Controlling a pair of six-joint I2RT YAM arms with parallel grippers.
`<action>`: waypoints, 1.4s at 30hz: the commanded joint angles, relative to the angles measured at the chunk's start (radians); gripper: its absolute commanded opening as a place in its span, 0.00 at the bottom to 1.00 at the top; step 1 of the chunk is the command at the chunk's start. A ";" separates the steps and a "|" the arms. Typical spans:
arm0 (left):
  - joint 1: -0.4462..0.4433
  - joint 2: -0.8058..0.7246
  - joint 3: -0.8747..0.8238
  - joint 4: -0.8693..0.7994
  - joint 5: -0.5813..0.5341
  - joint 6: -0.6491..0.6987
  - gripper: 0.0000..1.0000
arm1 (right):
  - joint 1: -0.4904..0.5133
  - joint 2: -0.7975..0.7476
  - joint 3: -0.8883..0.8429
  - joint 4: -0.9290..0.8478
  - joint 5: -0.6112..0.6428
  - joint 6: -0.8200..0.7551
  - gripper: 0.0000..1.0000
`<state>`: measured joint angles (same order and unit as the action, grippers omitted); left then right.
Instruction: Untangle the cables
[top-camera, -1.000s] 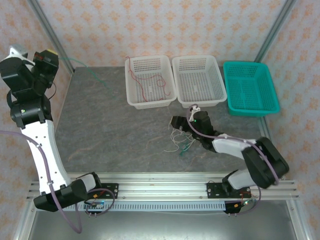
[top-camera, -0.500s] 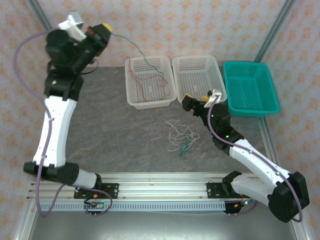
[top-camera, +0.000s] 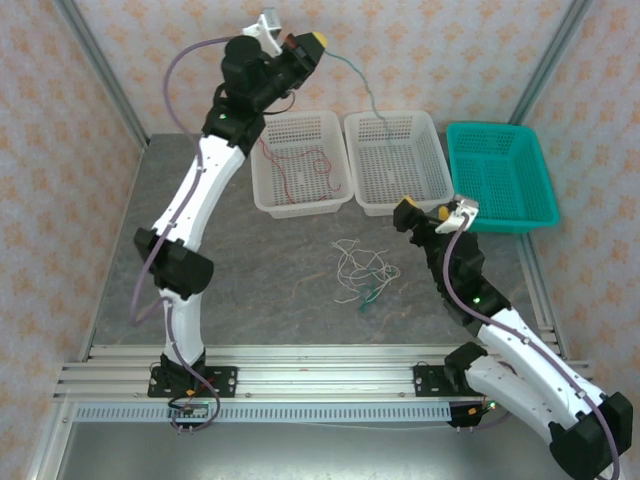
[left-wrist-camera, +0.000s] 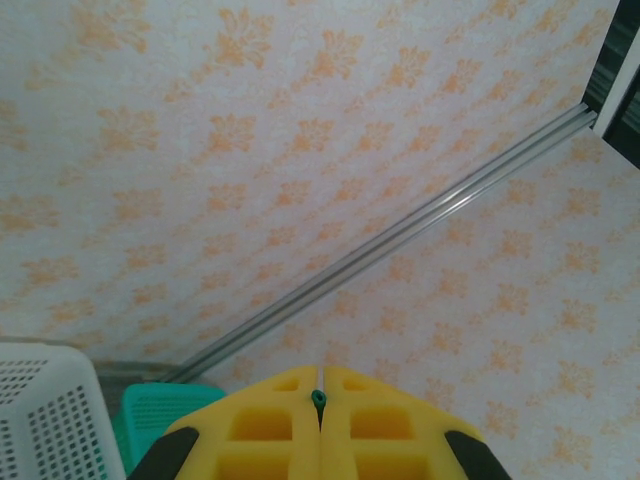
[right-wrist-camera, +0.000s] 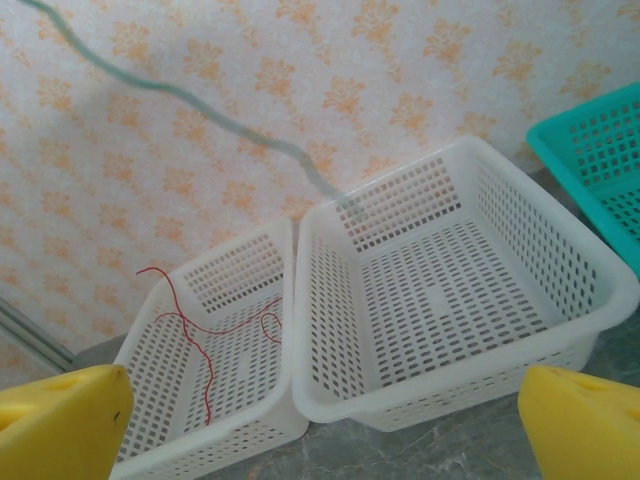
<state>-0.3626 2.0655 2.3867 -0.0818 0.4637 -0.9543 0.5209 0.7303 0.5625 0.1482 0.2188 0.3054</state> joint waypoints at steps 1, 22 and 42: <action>-0.033 0.102 0.158 0.012 -0.007 -0.038 0.00 | -0.002 -0.044 -0.021 -0.053 0.043 0.011 0.99; -0.167 0.531 0.291 -0.261 -0.383 0.064 0.00 | -0.003 -0.063 0.009 -0.157 0.145 0.009 0.99; -0.242 0.568 0.396 -0.189 -0.896 0.491 1.00 | -0.005 -0.043 0.068 -0.184 0.161 -0.020 0.99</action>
<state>-0.6052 2.6621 2.7537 -0.2977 -0.3542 -0.5831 0.5205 0.6827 0.5961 -0.0139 0.3649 0.3008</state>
